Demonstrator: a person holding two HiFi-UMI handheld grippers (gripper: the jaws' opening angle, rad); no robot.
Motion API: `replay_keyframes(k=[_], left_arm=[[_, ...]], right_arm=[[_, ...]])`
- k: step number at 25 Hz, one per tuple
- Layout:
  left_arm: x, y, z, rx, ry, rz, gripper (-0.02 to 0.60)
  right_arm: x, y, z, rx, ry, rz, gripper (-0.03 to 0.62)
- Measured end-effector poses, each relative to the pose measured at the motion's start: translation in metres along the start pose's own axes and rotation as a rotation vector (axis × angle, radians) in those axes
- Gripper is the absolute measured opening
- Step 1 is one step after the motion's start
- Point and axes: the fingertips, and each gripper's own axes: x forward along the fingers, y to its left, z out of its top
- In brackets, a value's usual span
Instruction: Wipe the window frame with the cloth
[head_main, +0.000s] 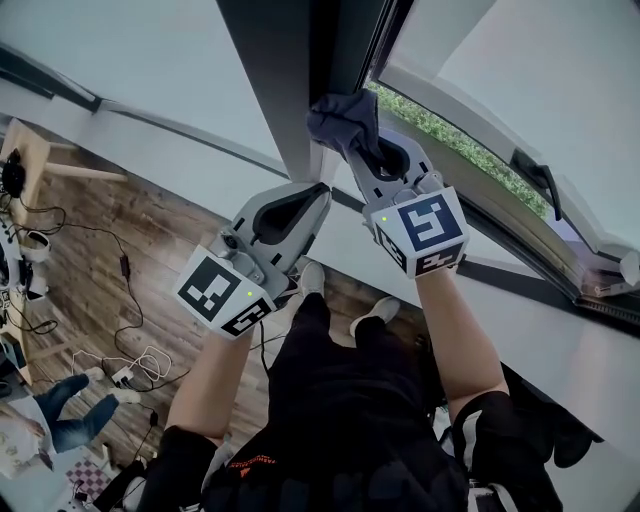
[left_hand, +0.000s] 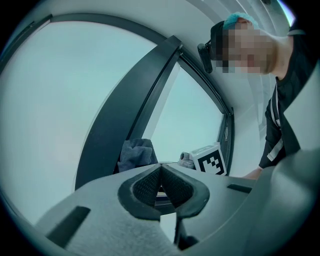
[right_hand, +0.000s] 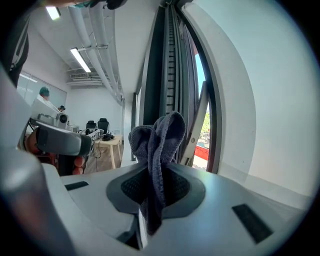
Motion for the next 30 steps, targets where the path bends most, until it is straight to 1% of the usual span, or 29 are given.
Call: replay_keyframes(k=[6,17,30], left_arm=[[0.000,0.006,-0.013,-0.020,0.014,0.007,0.021],[-0.002,0.015,-0.031,-0.046,0.033,0.018,0.021],[-0.009,0.023,-0.046,-0.075,0.053,0.017,0.021]], right_arm=[[0.009,0.001,-0.032,0.041,0.048,-0.002,0.046],[0.021,0.006,-0.073,0.088,0.109,0.006,0.046],[0.033,0.017,-0.103,0.127,0.159,0.011,0.046]])
